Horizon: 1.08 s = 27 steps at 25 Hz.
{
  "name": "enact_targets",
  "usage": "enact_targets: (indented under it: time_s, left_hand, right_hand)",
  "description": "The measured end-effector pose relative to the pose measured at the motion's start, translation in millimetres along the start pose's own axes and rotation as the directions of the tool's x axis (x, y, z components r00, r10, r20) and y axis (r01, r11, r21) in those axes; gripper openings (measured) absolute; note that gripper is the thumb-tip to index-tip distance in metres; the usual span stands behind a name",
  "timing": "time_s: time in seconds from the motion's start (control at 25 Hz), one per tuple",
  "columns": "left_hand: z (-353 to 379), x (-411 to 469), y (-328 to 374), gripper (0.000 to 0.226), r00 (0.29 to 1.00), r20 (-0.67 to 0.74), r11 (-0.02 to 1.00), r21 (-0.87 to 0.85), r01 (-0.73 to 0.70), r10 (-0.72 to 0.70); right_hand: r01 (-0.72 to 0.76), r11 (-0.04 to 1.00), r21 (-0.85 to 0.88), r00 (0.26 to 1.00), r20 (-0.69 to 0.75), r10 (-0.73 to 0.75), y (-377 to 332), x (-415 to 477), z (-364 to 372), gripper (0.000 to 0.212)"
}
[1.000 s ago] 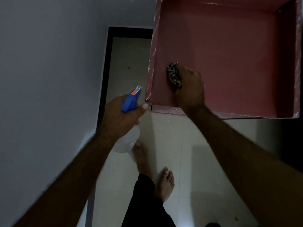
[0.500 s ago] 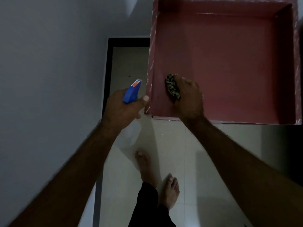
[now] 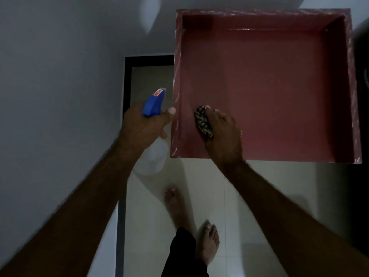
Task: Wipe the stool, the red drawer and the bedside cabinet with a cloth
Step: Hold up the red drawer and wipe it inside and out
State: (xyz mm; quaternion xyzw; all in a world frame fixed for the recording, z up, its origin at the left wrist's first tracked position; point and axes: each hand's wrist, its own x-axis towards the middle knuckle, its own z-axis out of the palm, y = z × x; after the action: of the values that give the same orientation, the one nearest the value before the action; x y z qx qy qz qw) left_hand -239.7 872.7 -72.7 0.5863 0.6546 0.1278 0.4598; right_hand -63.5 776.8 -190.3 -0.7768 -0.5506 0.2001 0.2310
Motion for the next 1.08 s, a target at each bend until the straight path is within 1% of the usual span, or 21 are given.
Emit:
enact_targets:
  time_s: [0.16, 0.28, 0.36, 0.48, 0.68, 0.92, 1.08]
  left_hand:
    - [-1, 15, 4, 0.037, 1.0, 0.002, 1.0, -0.01, -0.009, 0.009]
    - [-4, 28, 8, 0.041, 1.0, 0.006, 0.998, -0.05, -0.022, 0.022]
    - [-7, 37, 14, 0.04, 0.999, 0.015, 0.999, -0.024, -0.033, 0.033]
    - [-12, 53, 22, 0.047, 0.998, 0.012, 0.998, -0.016, -0.058, 0.059]
    - [-19, 75, 34, 0.049, 0.999, 0.004, 0.999, 0.004, -0.041, 0.041]
    - [-18, 79, 36, 0.043, 0.998, 0.023, 0.997, -0.031, -0.065, 0.066]
    - [-15, 68, 29, 0.034, 0.997, 0.033, 0.998, -0.03, -0.062, 0.063]
  right_hand:
    - [0.026, 0.999, 0.043, 0.999, -0.032, -0.025, -2, -1, -2, 0.091]
    - [0.044, 0.998, 0.044, 0.998, -0.053, -0.041, -3, -1, -2, 0.095]
    - [0.066, 0.997, 0.046, 0.997, -0.046, -0.064, -1, -1, 0, 0.097]
    - [0.065, 0.996, 0.059, 0.996, -0.065, -0.061, -1, -1, 0, 0.097]
    - [0.058, 0.998, 0.039, 0.994, -0.098, -0.054, -3, -2, -2, 0.099]
    - [0.066, 0.998, 0.001, 0.989, -0.132, -0.065, -7, -3, -4, 0.102]
    - [0.05, 0.999, 0.002, 0.989, -0.143, -0.049, -6, -3, -1, 0.097]
